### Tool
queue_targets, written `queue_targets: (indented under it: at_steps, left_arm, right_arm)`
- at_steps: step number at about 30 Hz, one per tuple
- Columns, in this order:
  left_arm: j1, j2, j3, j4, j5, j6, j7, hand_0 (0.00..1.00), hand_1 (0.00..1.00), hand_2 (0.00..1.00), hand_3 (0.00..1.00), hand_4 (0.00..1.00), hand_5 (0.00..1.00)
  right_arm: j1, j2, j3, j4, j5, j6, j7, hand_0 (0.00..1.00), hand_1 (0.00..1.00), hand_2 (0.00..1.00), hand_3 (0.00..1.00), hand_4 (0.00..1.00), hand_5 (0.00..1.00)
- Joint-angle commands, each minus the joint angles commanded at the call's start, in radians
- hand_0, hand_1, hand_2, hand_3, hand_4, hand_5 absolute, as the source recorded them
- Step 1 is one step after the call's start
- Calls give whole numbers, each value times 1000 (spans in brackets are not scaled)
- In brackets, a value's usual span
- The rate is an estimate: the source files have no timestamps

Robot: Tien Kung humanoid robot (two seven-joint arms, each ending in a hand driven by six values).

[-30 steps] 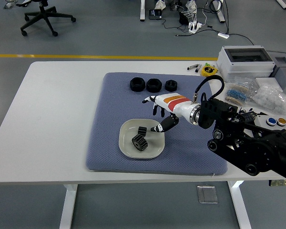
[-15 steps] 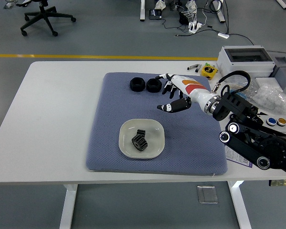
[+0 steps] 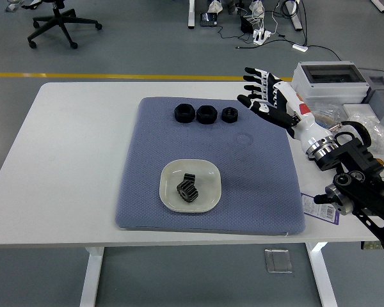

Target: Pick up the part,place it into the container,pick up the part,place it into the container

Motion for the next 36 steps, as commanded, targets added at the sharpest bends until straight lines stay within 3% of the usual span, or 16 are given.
queue_targets:
  at_steps: [5,15,36]
  left_arm:
    - [4,0,-6,0,10,1,2,841,793,821,586,505,767]
    - [11,-2,-15,0,30,2,9,841,793,821,585,503,767]
    - [5,-1,-8,0,23,1,6,841,790,821,584,498,768]
  right_arm:
    - [-45,-27,34,25,212,-13,3,977,900,922,939,998,908]
    - [-131,-34,84,11,603,-13,4,979,894,916,926,998,937]
    - [-197,-42,126,-17,514,-17,-2,970,883,899,925,998,941]
